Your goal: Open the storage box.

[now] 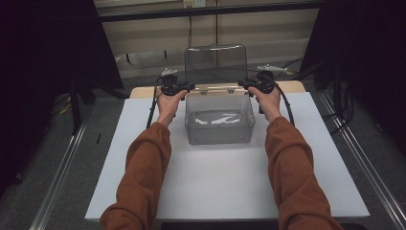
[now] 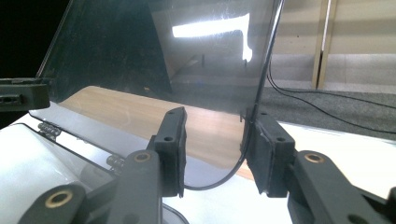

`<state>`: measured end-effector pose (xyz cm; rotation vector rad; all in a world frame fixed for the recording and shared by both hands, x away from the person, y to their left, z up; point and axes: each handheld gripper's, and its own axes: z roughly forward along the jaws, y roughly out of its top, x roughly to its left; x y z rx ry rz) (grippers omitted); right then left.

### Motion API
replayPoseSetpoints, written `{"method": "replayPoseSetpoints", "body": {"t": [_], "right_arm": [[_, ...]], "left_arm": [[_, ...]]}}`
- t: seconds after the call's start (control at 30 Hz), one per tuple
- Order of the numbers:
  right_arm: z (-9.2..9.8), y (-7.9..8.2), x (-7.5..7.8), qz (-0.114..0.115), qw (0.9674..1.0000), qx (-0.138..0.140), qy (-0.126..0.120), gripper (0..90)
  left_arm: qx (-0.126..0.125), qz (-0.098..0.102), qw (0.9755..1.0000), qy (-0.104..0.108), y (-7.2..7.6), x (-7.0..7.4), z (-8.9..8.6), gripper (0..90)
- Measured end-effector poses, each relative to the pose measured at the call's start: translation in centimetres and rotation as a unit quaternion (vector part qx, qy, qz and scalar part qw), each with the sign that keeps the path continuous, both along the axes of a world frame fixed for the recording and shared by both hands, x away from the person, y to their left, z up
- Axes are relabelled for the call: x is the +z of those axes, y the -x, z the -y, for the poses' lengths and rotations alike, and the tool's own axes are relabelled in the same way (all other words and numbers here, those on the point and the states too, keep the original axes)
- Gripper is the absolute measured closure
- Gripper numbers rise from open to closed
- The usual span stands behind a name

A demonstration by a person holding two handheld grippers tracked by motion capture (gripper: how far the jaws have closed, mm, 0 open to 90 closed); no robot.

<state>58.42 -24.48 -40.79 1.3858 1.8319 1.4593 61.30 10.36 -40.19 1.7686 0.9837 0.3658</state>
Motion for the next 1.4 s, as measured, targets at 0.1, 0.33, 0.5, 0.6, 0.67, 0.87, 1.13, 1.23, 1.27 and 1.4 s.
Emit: {"method": "replayPoseSetpoints", "body": {"t": [0.1,0.33,0.5,0.6,0.67,0.87,1.13,1.23,1.27,1.4], "right_arm": [[-0.16,0.07,0.0,0.002,1.0,-0.002,-0.001,58.6],[-0.25,0.01,0.08,-0.005,1.0,-0.004,0.001,57.8],[-0.36,-0.09,0.07,-0.013,0.9999,-0.008,-0.001,56.4],[-0.4,-0.12,-0.04,-0.02,0.9997,-0.01,-0.004,55.3],[-0.49,-0.13,-0.02,-0.018,0.9998,-0.011,-0.002,55.0],[-0.53,-0.25,-0.3,-0.03,0.9994,-0.01,-0.011,51.5],[-0.8,-0.41,-0.64,-0.04,0.9988,-0.016,-0.022,48.1],[-0.83,-0.38,-0.72,-0.04,0.9988,-0.017,-0.025,47.5],[-0.85,-0.37,-0.74,-0.041,0.9987,-0.017,-0.025,47.2],[-1.03,-0.4,-0.83,-0.045,0.9984,-0.02,-0.027,45.1]], "left_arm": [[0.004,-0.012,0.9999,0.009,-0.04,-0.07,0.01,55.2],[0.009,-0.017,0.9998,0.007,0.0,0.02,0.19,54.7],[0.009,-0.02,0.9998,0.003,0.0,-0.03,0.36,52.2],[0.008,-0.022,0.9997,0.003,-0.04,-0.11,0.36,50.4],[0.008,-0.023,0.9997,0.006,-0.06,-0.12,0.36,50.3],[0.007,-0.03,0.9995,0.005,-0.05,-0.2,0.5,47.0],[0.02,-0.039,0.999,0.003,0.02,-0.13,0.77,45.3],[0.018,-0.046,0.9987,0.009,-0.05,-0.23,0.59,45.2],[0.019,-0.048,0.9986,0.011,-0.07,-0.26,0.58,45.2],[0.023,-0.053,0.9982,0.014,-0.12,-0.39,0.56,45.1]]}}
